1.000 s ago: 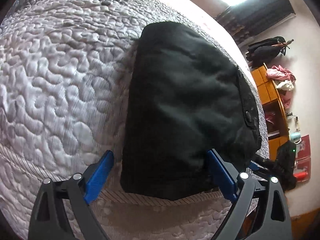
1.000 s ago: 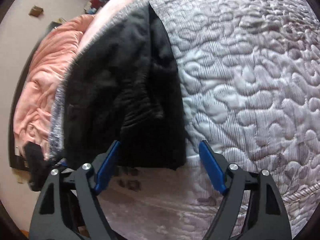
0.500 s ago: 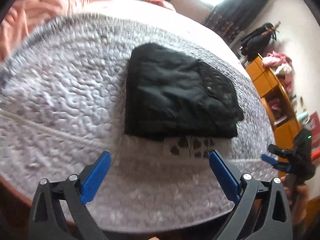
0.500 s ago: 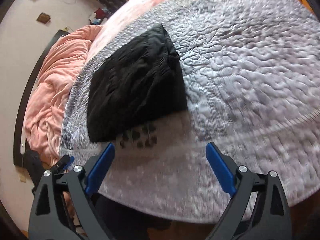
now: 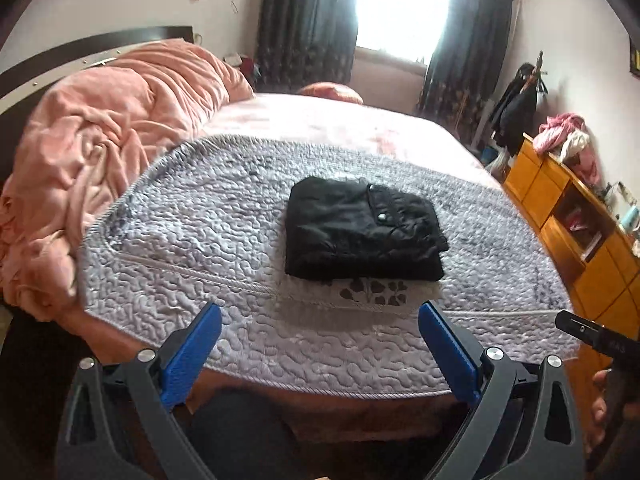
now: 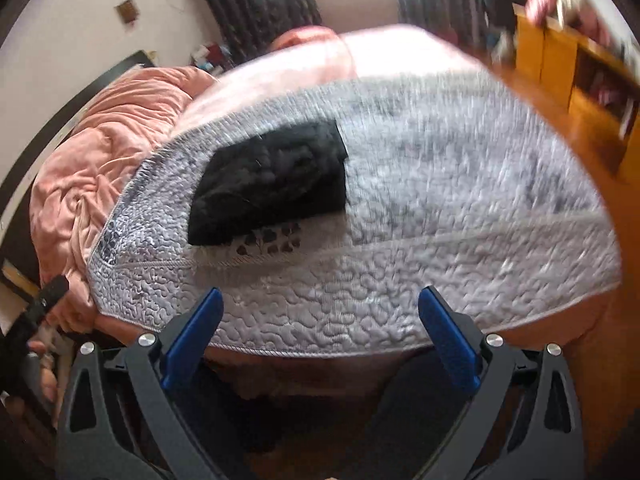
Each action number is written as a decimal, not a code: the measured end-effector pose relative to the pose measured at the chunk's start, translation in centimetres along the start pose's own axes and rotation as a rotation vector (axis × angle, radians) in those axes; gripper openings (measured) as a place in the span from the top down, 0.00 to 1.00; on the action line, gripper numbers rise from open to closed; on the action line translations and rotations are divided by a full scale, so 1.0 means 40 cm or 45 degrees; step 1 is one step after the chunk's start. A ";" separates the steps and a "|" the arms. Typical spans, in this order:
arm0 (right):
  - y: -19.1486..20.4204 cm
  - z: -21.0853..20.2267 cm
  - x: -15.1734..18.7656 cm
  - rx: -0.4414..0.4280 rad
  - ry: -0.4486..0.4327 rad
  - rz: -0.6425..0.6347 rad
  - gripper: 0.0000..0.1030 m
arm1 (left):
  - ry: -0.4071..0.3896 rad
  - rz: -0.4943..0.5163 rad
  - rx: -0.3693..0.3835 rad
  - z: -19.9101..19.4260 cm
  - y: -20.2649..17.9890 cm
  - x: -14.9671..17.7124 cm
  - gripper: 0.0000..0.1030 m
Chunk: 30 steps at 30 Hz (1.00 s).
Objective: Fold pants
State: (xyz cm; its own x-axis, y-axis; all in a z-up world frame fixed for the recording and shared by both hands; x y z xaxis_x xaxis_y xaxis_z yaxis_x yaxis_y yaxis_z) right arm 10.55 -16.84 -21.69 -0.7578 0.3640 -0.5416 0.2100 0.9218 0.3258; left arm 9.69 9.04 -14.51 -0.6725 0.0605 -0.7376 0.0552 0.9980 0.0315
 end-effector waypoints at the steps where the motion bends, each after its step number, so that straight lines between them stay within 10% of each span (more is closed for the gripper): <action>1: 0.020 -0.043 -0.004 0.014 -0.056 -0.047 0.05 | 0.006 -0.007 -0.006 -0.020 -0.002 0.001 0.04; 14: 0.195 -0.374 0.010 -0.018 -0.339 -0.221 0.05 | -0.112 0.035 0.068 -0.276 -0.060 -0.040 0.04; 30: 0.199 -0.411 0.028 0.001 -0.364 -0.209 0.05 | -0.155 0.084 0.000 -0.313 -0.109 -0.048 0.04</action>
State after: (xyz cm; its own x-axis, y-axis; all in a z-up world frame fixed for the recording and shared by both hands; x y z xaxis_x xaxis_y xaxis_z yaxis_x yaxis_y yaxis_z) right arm 1.20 -11.29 -6.97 -0.5773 0.2329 -0.7826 0.0996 0.9714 0.2156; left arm 1.50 4.80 -4.79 -0.5727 0.1230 -0.8105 0.0963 0.9919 0.0825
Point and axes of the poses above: each gripper's, at about its wrist camera, not at the fingertips, and z roughly the way its jaws point, y to its left, x to its underside, the point moved 10 cm from there along z, roughly the way its jaws point, and after that the axes turned 15 degrees about z, right-handed, at the moved point
